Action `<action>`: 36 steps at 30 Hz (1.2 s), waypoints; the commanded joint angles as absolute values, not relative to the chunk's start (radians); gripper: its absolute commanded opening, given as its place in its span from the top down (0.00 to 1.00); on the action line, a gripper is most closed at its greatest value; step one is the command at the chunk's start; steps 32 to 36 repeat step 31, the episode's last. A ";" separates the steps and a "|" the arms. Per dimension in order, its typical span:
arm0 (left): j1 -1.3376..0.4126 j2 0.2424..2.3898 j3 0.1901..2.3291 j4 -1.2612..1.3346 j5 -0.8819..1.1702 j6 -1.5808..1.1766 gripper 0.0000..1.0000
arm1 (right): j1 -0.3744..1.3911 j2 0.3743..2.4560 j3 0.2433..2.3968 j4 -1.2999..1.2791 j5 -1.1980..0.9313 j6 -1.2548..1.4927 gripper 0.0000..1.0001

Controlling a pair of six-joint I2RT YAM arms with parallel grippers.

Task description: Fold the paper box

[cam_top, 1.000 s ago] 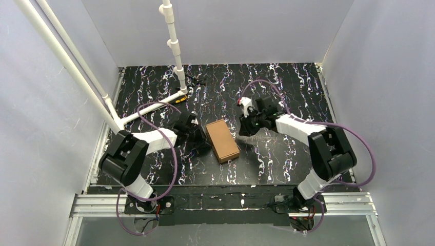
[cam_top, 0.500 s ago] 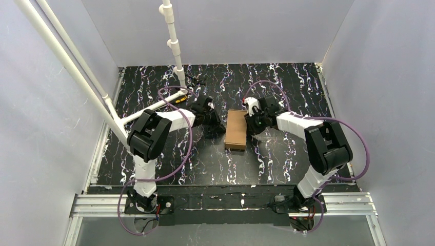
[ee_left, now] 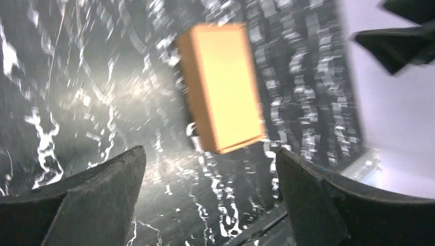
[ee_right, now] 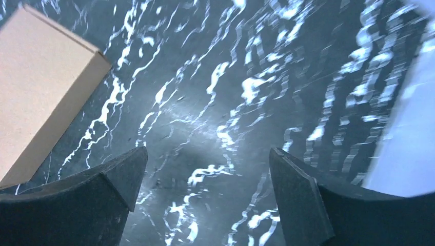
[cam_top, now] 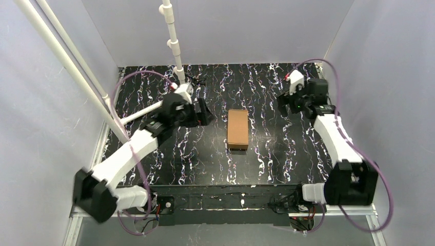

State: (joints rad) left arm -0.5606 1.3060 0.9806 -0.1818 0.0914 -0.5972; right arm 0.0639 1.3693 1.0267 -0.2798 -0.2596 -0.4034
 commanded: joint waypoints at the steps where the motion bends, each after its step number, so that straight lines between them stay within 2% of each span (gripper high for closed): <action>1: -0.494 1.028 0.921 -0.140 0.300 -0.482 0.02 | 0.013 1.168 1.100 -0.291 -0.326 -0.414 0.02; 4: -0.470 0.920 0.996 -0.297 0.290 -0.436 0.02 | 0.009 1.150 1.230 -0.458 -0.408 -0.313 0.01; 7: -0.465 0.870 1.090 -0.467 0.237 -0.404 0.02 | 0.009 1.090 1.283 -0.487 -0.421 -0.212 0.02; 11: -0.464 0.816 1.163 -0.568 0.228 -0.414 0.02 | -0.031 1.039 1.388 -0.595 -0.469 -0.244 0.02; 14: -0.463 0.783 1.206 -0.607 0.245 -0.431 0.02 | -0.051 1.028 1.443 -0.631 -0.513 -0.156 0.02; 18: -0.464 0.747 1.237 -0.628 0.260 -0.453 0.02 | -0.080 1.004 1.494 -0.635 -0.455 -0.030 0.02; 36: -0.463 0.693 1.257 -0.660 0.252 -0.467 0.02 | -0.128 0.924 1.500 -0.671 -0.443 -0.048 0.02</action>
